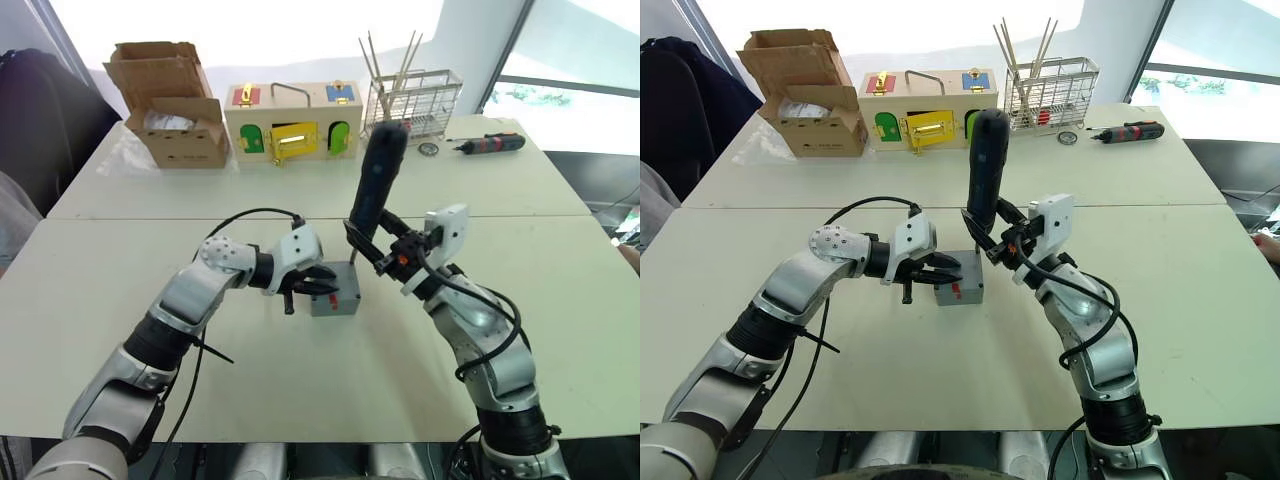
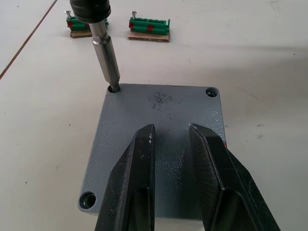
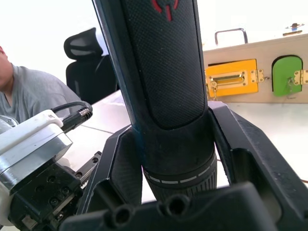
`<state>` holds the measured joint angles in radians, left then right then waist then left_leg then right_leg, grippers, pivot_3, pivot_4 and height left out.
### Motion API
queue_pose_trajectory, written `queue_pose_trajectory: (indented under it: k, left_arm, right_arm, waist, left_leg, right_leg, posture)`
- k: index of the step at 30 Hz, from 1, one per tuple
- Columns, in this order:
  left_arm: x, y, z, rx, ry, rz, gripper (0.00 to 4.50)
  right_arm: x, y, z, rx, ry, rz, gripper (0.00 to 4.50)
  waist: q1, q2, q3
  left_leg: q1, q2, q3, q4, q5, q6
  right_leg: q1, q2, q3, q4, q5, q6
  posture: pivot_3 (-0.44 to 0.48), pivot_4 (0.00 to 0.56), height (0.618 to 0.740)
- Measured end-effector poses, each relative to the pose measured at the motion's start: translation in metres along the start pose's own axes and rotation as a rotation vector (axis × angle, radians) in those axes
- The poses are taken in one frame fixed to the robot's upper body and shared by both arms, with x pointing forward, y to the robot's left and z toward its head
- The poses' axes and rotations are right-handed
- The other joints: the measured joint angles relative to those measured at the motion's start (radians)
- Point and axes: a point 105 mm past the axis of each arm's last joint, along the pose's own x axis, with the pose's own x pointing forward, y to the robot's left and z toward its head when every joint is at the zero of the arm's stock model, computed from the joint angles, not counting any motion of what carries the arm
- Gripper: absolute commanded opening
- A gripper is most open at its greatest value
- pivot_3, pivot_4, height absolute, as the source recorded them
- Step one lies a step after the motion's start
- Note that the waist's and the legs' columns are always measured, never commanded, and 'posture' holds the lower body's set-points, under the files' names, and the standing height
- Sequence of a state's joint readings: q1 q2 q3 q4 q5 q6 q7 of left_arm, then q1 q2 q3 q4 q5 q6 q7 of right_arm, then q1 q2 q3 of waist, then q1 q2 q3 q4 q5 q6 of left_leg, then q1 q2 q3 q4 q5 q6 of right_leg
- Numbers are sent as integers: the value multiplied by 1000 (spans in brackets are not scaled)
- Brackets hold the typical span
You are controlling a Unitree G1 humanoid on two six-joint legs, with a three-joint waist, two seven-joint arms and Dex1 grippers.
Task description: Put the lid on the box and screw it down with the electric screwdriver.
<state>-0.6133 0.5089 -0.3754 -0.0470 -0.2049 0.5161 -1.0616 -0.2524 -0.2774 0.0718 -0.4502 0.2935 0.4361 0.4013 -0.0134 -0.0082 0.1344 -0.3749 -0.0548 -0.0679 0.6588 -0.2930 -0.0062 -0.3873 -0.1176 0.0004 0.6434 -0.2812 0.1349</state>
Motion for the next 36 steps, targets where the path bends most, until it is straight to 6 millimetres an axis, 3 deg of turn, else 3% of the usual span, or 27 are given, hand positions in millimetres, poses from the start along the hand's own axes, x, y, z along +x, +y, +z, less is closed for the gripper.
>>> queue_pose_trajectory:
  k: [6, 7, 9, 11, 13, 17, 22, 27, 32, 36]
  left_arm:
    - [-4, 4, 3, -2, -25, 16, 1076]
    - [-6, 6, 4, -6, -38, 24, 1076]
    - [-12, 11, 5, -39, -70, 47, 1076]
    - [-19, 16, 5, -88, -92, 67, 1076]
    - [-23, 18, 10, -116, -121, 66, 1076]
    - [-33, 17, 32, -111, -186, 48, 1076]
    - [-40, 16, 51, -73, -221, 26, 1076]
    - [-41, -5, 58, 24, -169, -72, 1076]
    - [-40, -28, 54, 86, -112, -170, 1076]
    - [-36, -35, 54, 103, -111, -192, 1076]
  right_arm:
    - [3, -18, 22, 47, 106, 65, 1823]
    - [3, -24, 33, 43, 108, 75, 1823]
    - [0, -44, 75, 26, 53, 61, 1823]
    - [-4, -50, 106, 40, -39, 59, 1823]
    - [-5, -48, 115, 92, -72, 71, 1823]
    - [-5, -63, 102, 238, -12, 7, 1823]
    - [-17, -87, 107, 282, 132, -49, 1823]
    - [-65, -121, 91, 261, 476, -158, 1823]
    - [-136, -152, 33, 519, 866, -327, 1823]
    - [-156, -159, 3, 653, 976, -389, 1823]
  waist:
    - [5, 6, 7]
    - [4, 9, 12]
    - [5, 9, 17]
    - [2, 7, 18]
    - [-1, 7, 18]
    - [0, 9, 20]
    - [4, 10, 22]
    - [3, 9, 25]
    - [-2, 9, 27]
    - [-9, 14, 29]
  left_leg:
    - [-9, -1, -1, 2, 0, 0]
    - [-14, -1, -1, 5, 0, 0]
    - [-21, -2, -1, 7, 1, -1]
    - [-23, -1, -2, 5, 3, -5]
    - [-23, -1, -3, 4, 3, -5]
    - [-26, -2, -2, 7, 3, -4]
    - [-31, -2, -3, 7, 4, -6]
    - [-34, -3, -1, 7, 4, -7]
    - [-33, -2, 2, 8, 2, -1]
    - [-30, -1, 5, 8, 2, 1]
  right_leg:
    - [-5, -1, 0, -4, 0, 0]
    - [-9, -1, 0, -3, 0, 0]
    - [-17, -2, 0, 1, 1, 0]
    - [-19, -2, -1, 2, 1, 0]
    - [-20, -2, -1, 2, 1, 0]
    - [-22, -2, -1, 3, 1, 0]
    - [-25, -3, -1, 3, 1, 0]
    - [-25, -3, -1, 0, 1, 0]
    - [-22, -3, 0, -6, 2, 0]
    - [-22, -2, 3, -5, 3, 0]
  posture:
    - [0, 150, 731]
    - [0, 150, 731]
    - [0, 150, 731]
    - [0, 150, 731]
    - [0, 150, 731]
    - [0, 150, 731]
    - [0, 150, 731]
    - [0, 150, 731]
    - [0, 150, 731]
    - [0, 150, 731]
